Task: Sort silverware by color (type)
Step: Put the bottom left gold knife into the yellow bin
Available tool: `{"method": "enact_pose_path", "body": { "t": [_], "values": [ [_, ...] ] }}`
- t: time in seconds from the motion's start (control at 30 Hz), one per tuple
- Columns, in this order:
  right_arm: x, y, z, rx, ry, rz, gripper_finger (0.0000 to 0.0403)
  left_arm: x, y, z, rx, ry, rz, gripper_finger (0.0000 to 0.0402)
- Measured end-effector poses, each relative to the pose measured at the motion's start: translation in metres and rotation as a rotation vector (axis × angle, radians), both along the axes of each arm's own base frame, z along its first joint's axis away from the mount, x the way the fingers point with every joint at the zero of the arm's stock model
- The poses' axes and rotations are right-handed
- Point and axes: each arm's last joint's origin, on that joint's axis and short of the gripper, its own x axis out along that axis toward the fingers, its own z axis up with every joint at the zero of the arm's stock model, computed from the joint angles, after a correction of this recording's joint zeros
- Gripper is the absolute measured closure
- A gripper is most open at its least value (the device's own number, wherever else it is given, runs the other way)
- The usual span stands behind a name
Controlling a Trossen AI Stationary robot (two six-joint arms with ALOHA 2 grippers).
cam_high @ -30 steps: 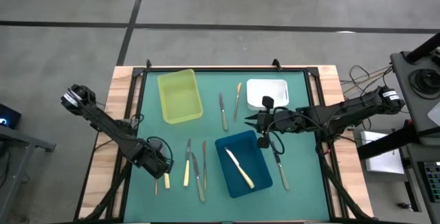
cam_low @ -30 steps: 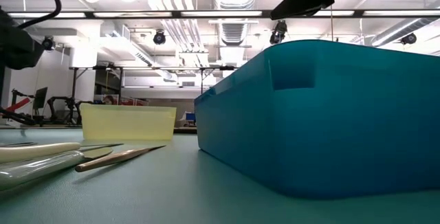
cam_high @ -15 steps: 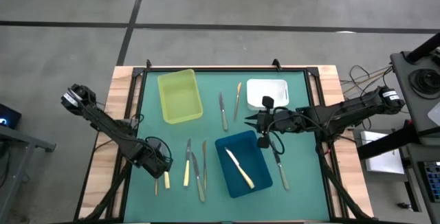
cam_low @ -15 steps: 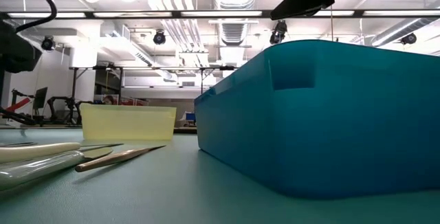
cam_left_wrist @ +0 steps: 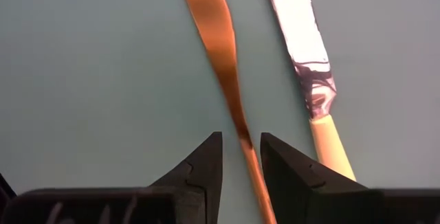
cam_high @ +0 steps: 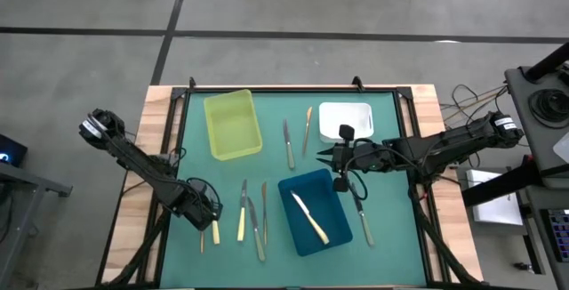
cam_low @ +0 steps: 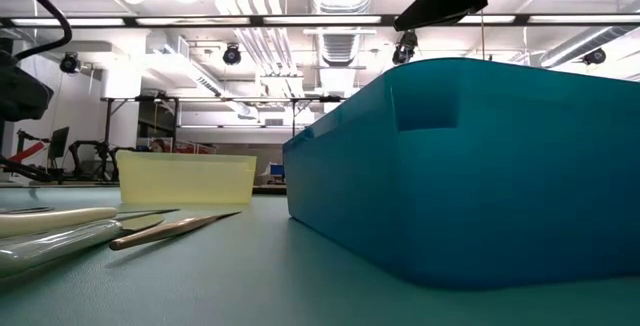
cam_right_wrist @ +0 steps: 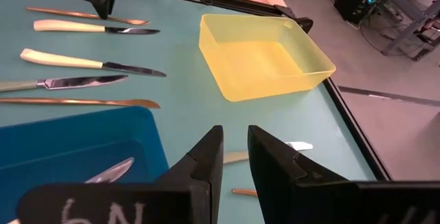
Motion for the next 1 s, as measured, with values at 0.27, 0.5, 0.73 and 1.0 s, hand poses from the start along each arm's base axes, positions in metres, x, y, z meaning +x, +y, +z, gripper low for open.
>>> {"method": "enact_pose_path", "body": {
  "t": [0.27,0.5,0.73,1.0],
  "values": [
    [0.000,0.000,0.000,-0.001,0.005,0.000,0.0344,0.000,0.001,-0.001,0.013,-0.014,0.002,0.0319],
    [-0.001,0.000,-0.002,-0.005,0.026,0.000,0.0344,0.003,-0.003,-0.008,0.036,0.006,-0.003,0.0319],
    [-0.001,0.000,-0.002,0.001,0.025,-0.003,0.0344,0.009,-0.008,-0.010,0.070,0.045,-0.012,0.0323],
    [-0.001,0.000,-0.002,0.001,0.026,-0.003,0.0344,0.011,-0.010,-0.010,0.073,0.058,-0.020,0.0325]
  ]
}}
